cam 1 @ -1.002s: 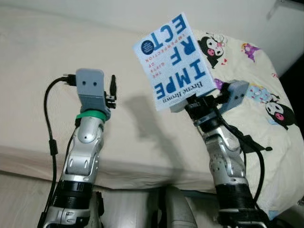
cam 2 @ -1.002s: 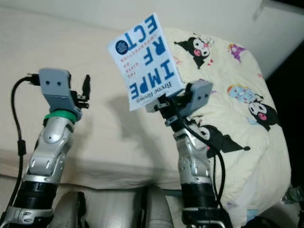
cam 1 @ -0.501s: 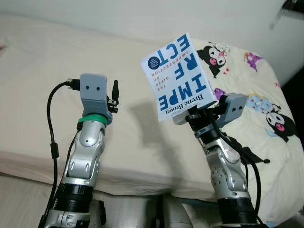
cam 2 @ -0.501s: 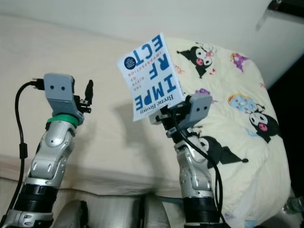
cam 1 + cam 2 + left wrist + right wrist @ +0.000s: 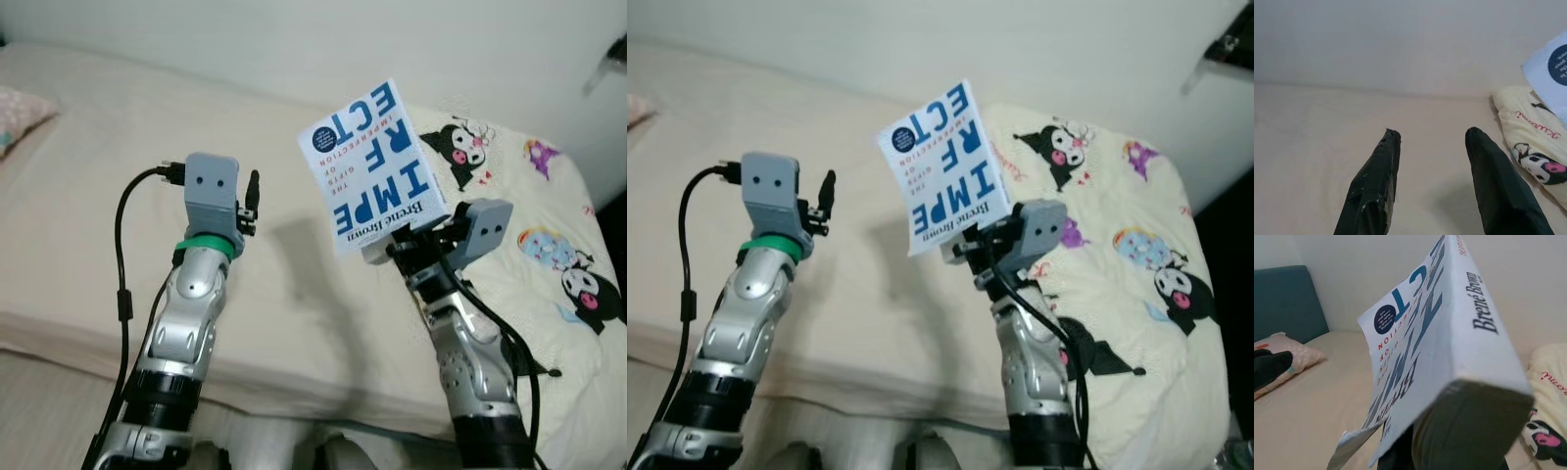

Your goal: Clean up the room

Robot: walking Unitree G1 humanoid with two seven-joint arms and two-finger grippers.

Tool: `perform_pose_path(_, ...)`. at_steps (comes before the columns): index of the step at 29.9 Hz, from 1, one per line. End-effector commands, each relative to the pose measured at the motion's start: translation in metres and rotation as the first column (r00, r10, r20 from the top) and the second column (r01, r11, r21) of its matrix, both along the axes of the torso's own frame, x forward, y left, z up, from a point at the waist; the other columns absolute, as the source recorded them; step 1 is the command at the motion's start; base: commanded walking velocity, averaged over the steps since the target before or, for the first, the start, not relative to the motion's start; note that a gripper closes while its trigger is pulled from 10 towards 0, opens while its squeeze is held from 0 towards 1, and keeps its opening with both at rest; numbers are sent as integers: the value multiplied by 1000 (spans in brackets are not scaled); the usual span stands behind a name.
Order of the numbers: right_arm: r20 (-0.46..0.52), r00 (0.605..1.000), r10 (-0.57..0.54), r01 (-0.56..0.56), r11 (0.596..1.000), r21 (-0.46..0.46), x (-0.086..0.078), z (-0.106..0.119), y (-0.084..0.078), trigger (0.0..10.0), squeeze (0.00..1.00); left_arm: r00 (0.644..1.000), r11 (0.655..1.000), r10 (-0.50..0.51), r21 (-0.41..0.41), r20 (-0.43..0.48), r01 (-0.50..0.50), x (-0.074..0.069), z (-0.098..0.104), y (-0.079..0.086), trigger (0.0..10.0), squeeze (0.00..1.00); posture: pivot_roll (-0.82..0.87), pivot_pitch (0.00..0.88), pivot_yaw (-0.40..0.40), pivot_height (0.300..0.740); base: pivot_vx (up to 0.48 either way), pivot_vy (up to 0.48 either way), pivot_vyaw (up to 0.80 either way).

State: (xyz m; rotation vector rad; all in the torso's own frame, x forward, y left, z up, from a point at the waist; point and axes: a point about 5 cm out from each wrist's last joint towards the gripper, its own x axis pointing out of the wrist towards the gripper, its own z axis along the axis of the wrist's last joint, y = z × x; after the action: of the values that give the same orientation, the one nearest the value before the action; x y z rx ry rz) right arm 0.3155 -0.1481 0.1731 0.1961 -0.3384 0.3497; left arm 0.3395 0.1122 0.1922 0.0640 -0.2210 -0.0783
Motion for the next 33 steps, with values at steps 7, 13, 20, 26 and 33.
perform_pose_path(7,21,996,-82,81,996,24,-1,4,-6,10000,0,999,998,-46,39,-26,47,2,-6,-3,10000,0,-84,34,-13,740,0,0,0)
perform_pose_path(13,12,991,-133,132,991,23,0,2,-12,10000,0,996,995,-87,35,-27,88,5,-5,-9,10000,0,-91,18,-1,740,0,0,0)
perform_pose_path(20,11,989,-148,148,989,15,0,-1,-10,10000,0,991,992,-124,11,-42,125,5,-6,-11,10000,0,-100,17,20,740,0,0,0)
perform_pose_path(26,-38,997,-74,73,997,-21,-5,-17,3,10000,0,992,995,-84,38,-97,88,1,-27,2,10000,0,-102,12,18,740,0,0,0)
perform_pose_path(33,-89,994,-61,56,996,-64,-5,-32,8,10000,0,991,996,-40,68,-129,49,-8,-44,13,10000,0,-79,4,5,740,0,0,0)
